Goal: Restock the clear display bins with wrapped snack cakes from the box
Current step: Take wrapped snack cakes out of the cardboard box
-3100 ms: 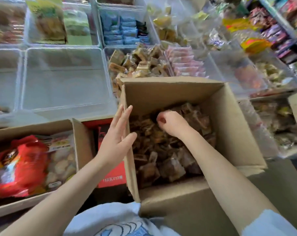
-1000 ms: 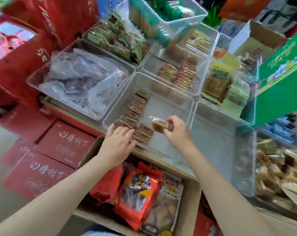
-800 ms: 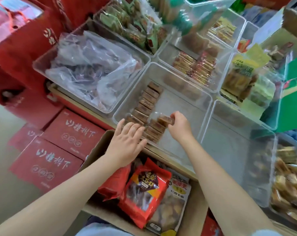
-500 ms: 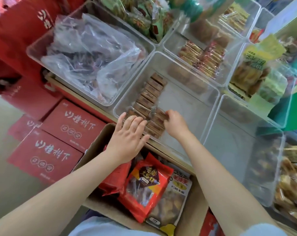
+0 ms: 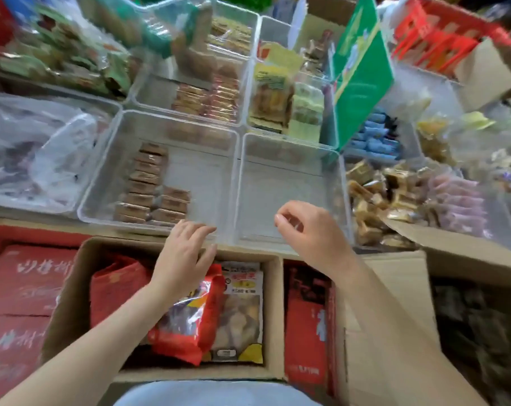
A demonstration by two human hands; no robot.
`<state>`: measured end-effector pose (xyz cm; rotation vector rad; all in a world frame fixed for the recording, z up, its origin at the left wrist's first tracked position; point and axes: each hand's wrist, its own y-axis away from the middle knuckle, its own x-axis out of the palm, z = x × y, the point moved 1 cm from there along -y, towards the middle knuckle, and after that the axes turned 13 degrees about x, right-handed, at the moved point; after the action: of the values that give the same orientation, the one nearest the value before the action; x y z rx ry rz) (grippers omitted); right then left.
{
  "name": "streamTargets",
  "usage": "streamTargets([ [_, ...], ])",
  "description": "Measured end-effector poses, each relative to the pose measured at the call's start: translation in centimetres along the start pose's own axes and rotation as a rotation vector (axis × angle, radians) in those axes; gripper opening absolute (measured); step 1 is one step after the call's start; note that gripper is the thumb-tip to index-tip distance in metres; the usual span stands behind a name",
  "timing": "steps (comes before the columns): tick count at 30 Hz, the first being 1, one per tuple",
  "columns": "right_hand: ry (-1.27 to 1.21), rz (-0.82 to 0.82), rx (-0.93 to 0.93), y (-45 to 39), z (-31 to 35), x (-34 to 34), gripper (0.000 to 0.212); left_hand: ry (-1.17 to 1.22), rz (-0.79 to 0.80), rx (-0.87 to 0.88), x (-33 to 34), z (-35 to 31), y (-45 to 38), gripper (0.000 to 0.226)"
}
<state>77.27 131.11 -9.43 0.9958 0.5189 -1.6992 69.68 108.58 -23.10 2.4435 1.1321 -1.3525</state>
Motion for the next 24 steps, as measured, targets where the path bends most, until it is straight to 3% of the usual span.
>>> streamTargets([
  [5, -0.033, -0.334, 0.241, 9.0, -10.4, -9.3, 0.014, 0.236, 0.140, 0.189, 6.7, -15.5, -2.9, 0.053],
  [8, 0.005, -0.343, 0.382, 12.8, -16.9, -11.9, 0.015, 0.356, 0.198, 0.282, 9.6, -23.5, -3.3, 0.058],
  [13, 0.278, 0.029, 0.479, 16.9, -24.9, -12.8, 0.020, 0.390, 0.271, 0.377, 14.2, -32.1, -2.7, 0.068],
  [19, 0.435, 0.414, 0.566, 17.2, -30.6, -11.2, 0.016, 0.227, 0.184, 0.438, 17.3, -32.5, -2.0, 0.065],
  [24, 0.548, 0.788, 0.413, 16.4, -32.1, -6.1, 0.032, 0.192, 0.155, 0.397, 17.0, -32.9, -1.9, 0.064],
])
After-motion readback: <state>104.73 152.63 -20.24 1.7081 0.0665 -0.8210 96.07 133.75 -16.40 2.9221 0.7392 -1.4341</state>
